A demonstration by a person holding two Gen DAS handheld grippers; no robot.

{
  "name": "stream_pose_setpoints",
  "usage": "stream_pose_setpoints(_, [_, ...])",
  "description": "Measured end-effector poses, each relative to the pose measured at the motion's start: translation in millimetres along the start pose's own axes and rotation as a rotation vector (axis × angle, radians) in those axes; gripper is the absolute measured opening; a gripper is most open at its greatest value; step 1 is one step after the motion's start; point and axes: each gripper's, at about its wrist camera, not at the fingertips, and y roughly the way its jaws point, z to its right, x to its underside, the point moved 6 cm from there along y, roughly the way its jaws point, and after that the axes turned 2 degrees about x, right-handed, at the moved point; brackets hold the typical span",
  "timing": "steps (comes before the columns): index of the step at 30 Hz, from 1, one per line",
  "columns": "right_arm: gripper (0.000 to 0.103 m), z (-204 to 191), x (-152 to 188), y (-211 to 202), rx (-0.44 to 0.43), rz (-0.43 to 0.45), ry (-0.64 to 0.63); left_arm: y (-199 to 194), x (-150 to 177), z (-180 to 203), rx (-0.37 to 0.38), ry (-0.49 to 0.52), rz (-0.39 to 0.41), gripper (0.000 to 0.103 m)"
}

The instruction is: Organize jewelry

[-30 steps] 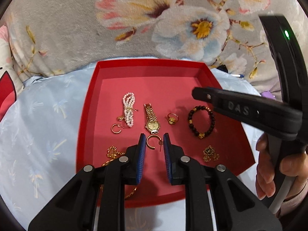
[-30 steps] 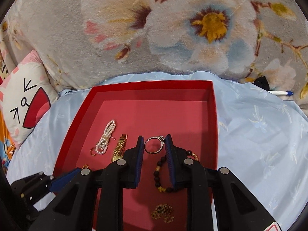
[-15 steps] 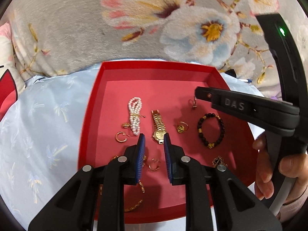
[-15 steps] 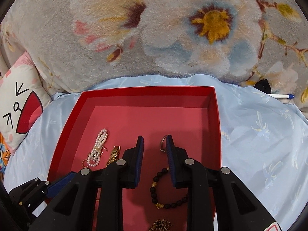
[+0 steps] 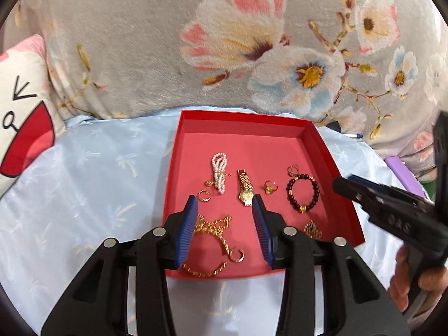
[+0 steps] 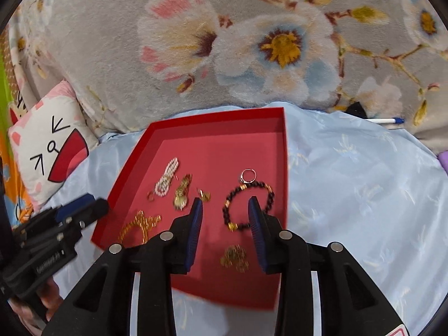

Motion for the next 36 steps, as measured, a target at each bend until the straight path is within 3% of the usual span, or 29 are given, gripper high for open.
stream_pose_setpoints(8, [0.049, -10.6, 49.3, -35.6, 0.041, 0.027, -0.060, -22.8, 32.8, 16.3, -0.055, 0.052, 0.004, 0.039])
stream_pose_setpoints(16, [0.059, -19.2, 85.3, -48.9, 0.059, 0.002, -0.072, -26.7, 63.8, 28.9, -0.102, 0.090, -0.015, 0.048])
stream_pose_setpoints(20, [0.066, -20.9, 90.0, -51.8, 0.079, 0.012, -0.077, -24.6, 70.6, 29.3, -0.118, 0.092, -0.027, 0.048])
stream_pose_setpoints(23, [0.069, -20.9, 89.3, -51.1, 0.088, 0.011, -0.075, -25.3, 71.9, 28.1, -0.153, 0.105, -0.012, 0.056])
stream_pose_setpoints(26, [0.072, -20.4, 85.2, -51.4, 0.104, 0.016, -0.075, -25.3, 69.4, 26.6, -0.159, 0.108, -0.007, 0.057])
stream_pose_setpoints(32, [0.075, -21.6, 78.7, -49.3, 0.119, 0.008, -0.077, -25.8, 65.5, 24.3, -0.188, 0.111, 0.000, 0.060])
stream_pose_setpoints(36, [0.076, -21.9, 74.1, -45.3, 0.136, 0.001, -0.076, -26.1, 62.4, 20.4, -0.227, 0.119, 0.001, 0.067])
